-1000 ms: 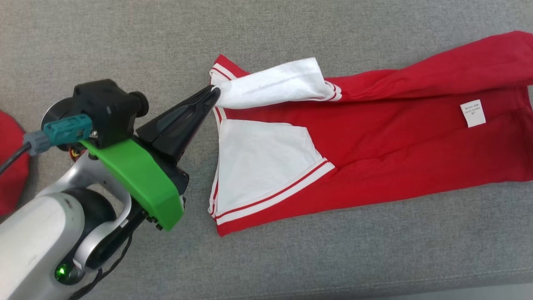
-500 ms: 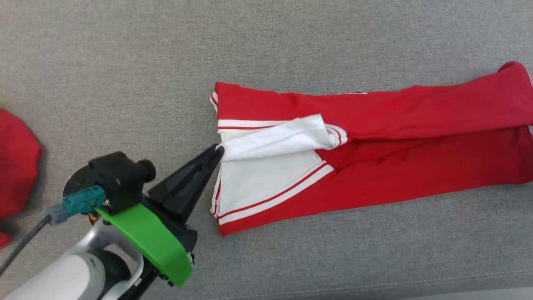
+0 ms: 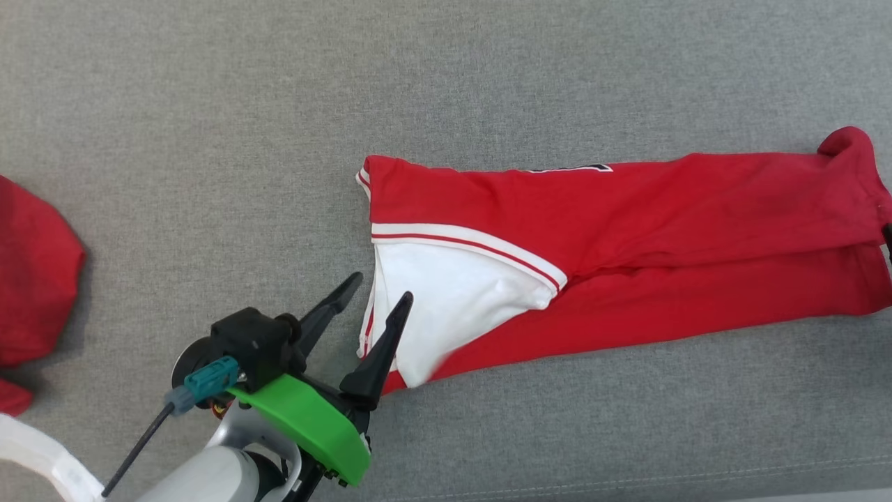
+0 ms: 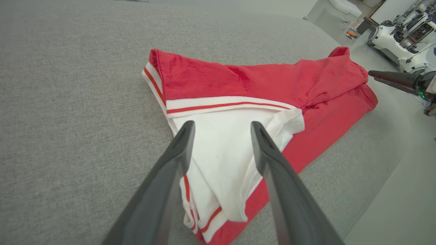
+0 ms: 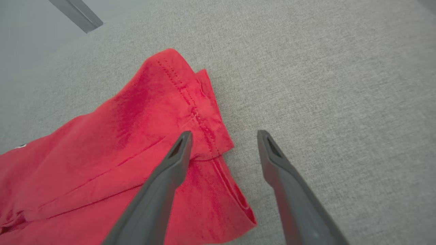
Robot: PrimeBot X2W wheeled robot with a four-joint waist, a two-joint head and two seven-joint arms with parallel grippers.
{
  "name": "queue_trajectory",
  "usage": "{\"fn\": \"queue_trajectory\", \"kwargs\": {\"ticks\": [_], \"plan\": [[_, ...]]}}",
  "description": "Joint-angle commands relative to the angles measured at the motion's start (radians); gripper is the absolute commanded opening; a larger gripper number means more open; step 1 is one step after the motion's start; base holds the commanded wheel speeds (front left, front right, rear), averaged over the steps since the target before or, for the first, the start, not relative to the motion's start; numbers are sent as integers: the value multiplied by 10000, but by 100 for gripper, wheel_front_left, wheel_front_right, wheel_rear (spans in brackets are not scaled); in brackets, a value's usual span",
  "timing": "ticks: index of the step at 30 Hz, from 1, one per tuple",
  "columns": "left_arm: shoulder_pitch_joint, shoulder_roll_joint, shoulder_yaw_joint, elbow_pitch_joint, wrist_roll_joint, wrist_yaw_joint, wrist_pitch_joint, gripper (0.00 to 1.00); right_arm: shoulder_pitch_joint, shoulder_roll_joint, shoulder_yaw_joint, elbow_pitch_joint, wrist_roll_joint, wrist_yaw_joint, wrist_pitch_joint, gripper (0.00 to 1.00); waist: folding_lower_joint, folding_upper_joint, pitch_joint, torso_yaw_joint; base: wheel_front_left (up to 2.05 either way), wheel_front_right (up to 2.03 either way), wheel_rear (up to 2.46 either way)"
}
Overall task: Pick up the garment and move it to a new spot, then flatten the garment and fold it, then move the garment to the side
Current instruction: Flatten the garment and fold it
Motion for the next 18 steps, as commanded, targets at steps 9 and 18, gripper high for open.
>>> {"fn": "queue_trajectory", "kwargs": {"ticks": [9,18], "plan": [[1336,-799,608,1403,972,1221,-2529,100,1823,258,1100,-539,-692,4,-2453,100,0,0,-2001,-111,0,0,0],[2652,-1949,1603,2023,2488,1344,-2827,100,2408,586,2154,613,-737,4,-4131,100,0,0,-3112,45,0,0,0]]}}
